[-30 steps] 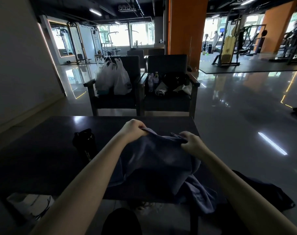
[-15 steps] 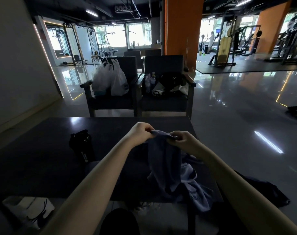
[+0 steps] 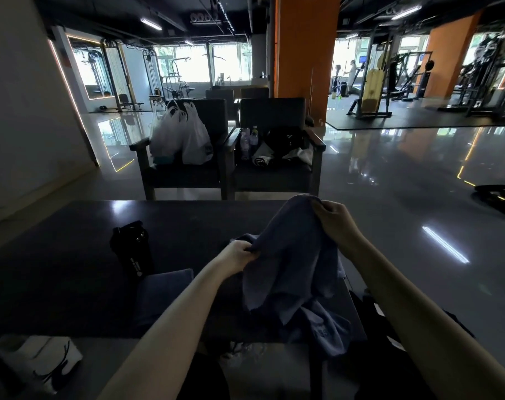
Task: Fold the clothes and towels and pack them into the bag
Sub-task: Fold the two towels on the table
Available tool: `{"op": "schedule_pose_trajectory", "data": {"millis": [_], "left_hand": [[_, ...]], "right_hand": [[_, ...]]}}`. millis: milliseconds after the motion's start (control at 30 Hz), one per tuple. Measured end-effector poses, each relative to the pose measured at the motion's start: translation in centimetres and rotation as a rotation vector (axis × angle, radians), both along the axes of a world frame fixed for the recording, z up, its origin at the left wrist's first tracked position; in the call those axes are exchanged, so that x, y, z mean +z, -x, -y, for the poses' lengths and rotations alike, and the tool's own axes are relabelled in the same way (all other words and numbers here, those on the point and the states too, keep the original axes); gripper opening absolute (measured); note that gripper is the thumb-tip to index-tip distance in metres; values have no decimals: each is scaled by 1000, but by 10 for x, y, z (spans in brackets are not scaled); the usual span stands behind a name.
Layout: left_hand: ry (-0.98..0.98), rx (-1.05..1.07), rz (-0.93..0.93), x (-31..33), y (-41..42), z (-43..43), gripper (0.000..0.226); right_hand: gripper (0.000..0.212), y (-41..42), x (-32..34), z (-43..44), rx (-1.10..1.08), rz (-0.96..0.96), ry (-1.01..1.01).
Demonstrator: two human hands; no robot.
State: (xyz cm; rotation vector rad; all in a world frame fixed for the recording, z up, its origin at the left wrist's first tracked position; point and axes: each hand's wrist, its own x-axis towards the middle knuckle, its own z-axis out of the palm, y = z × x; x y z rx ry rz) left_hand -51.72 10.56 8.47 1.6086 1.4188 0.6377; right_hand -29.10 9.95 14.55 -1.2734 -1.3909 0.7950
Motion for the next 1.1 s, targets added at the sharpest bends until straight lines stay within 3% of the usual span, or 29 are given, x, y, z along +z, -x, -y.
{"op": "schedule_pose_trajectory", "data": {"millis": [67, 167, 300, 400, 700, 1100], "left_hand": [[8, 45, 18, 13, 11, 2, 25], [10, 12, -95, 41, 27, 5, 29], [142, -115, -175, 65, 43, -1, 21], [96, -133, -336, 63, 48, -17, 9], [-203, 304, -361, 8, 45, -107, 17], [-316, 497, -442, -43, 16, -237, 18]], "right_hand": [[50, -13, -6, -1, -51, -32, 51], [49, -28, -15, -4, -130, -85, 118], [43, -34, -26, -12, -170, -120, 176], [50, -32, -40, -25, -215, -117, 196], [50, -26, -90, -93, -327, 52, 294], [52, -30, -142, -212, -396, 270, 269]]}}
